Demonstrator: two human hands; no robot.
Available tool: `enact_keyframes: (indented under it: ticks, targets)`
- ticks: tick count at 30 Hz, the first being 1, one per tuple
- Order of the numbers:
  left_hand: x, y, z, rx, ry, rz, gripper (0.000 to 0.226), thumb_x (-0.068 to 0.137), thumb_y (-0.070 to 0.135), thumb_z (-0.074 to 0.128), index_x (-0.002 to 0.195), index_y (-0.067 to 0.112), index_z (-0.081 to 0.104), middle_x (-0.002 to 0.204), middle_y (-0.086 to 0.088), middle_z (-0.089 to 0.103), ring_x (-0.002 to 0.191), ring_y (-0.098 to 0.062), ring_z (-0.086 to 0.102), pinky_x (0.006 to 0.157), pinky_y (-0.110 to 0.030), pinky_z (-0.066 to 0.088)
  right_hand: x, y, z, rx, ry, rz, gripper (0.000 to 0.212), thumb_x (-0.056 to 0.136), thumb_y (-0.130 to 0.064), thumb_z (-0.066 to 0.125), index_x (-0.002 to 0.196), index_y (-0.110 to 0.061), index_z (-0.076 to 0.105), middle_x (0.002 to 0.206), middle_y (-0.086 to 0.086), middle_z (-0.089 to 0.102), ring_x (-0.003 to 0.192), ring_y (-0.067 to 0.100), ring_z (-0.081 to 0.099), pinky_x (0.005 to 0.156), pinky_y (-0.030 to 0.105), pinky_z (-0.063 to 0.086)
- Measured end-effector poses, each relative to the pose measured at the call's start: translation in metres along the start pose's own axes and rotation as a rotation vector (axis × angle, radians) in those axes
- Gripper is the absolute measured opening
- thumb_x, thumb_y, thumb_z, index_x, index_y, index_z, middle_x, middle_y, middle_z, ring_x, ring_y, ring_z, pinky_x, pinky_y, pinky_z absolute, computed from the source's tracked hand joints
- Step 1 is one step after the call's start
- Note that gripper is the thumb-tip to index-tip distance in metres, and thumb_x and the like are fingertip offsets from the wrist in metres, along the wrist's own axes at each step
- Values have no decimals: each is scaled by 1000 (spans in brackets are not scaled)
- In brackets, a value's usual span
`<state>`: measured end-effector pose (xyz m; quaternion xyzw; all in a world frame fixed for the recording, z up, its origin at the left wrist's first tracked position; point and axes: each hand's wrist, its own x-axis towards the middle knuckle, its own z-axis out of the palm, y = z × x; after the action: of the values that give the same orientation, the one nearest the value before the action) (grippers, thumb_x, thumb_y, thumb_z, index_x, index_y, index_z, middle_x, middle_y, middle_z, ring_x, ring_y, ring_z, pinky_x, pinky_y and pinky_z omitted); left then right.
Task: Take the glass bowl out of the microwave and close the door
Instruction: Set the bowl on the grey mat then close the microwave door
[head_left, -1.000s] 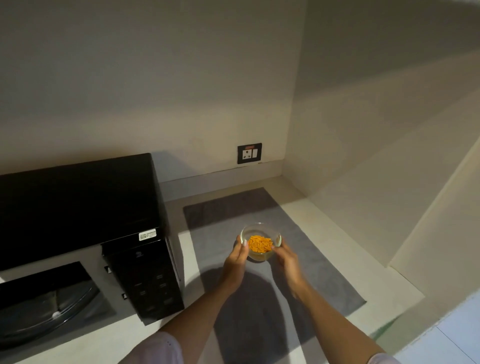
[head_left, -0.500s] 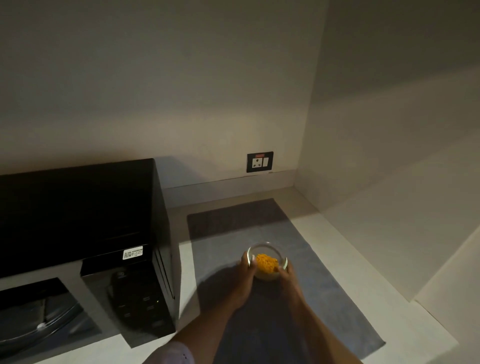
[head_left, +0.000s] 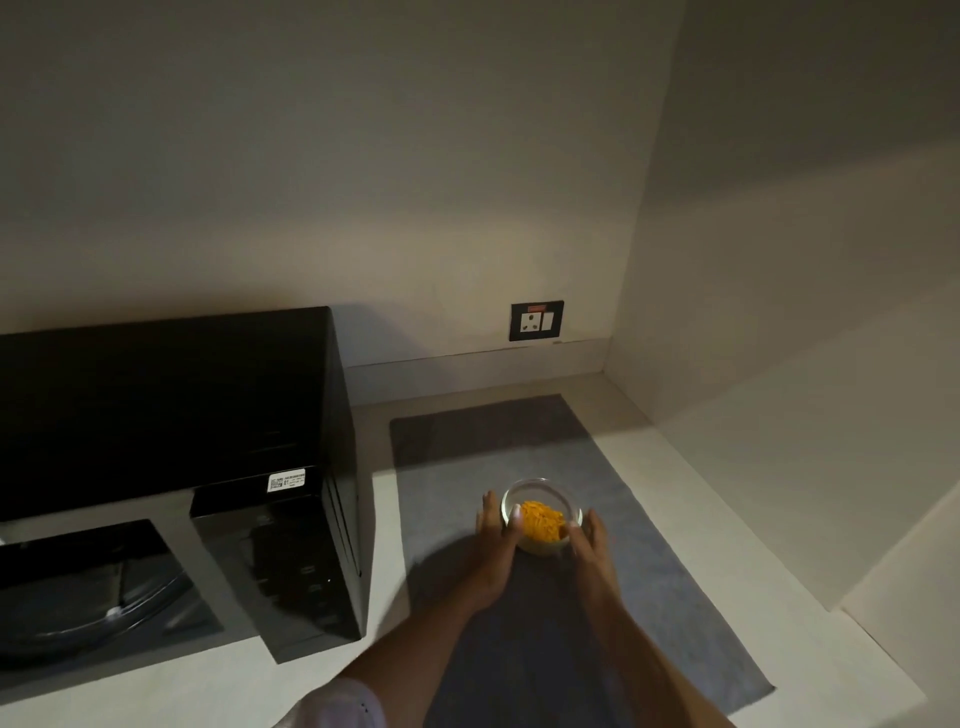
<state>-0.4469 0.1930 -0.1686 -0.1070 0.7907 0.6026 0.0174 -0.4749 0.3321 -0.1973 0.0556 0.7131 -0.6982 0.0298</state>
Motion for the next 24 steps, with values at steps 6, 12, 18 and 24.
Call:
enact_keyframes:
  ticks: [6, 12, 18, 24]
  targets:
    - [-35, 31, -28, 276, -144, 204, 67, 91, 67, 27, 148, 50, -3, 161, 19, 1, 148, -5, 6, 120, -33, 12, -23, -44, 13, -43, -41, -172, 54, 100, -35, 43, 149, -38, 21, 141, -12, 34, 123, 3, 39, 82, 2, 36]
    - [-78, 90, -73, 344, -147, 400, 65, 89, 72, 22, 146, 56, -5, 162, 20, 2, 149, -10, 14, 121, -44, 22, -52, -111, 35, -151, -202, -460, 54, 98, -45, 41, 149, -41, 24, 150, -28, 25, 124, -31, 26, 108, 20, 25]
    - [-119, 136, -132, 458, 28, 632, 61, 93, 68, 19, 149, 50, 0, 162, 17, 9, 147, -7, 21, 118, -39, 32, -103, -176, 84, -103, -377, -682, 57, 99, -40, 38, 152, -33, 21, 153, -29, 26, 142, -4, 27, 114, 20, 29]
    - [-168, 160, -207, 538, 227, 699, 60, 94, 66, 18, 149, 45, 5, 161, 13, 16, 148, -4, 14, 121, -35, 20, -157, -233, 147, -79, -505, -782, 62, 99, -39, 39, 154, -24, 15, 154, -24, 25, 138, -10, 29, 110, 11, 29]
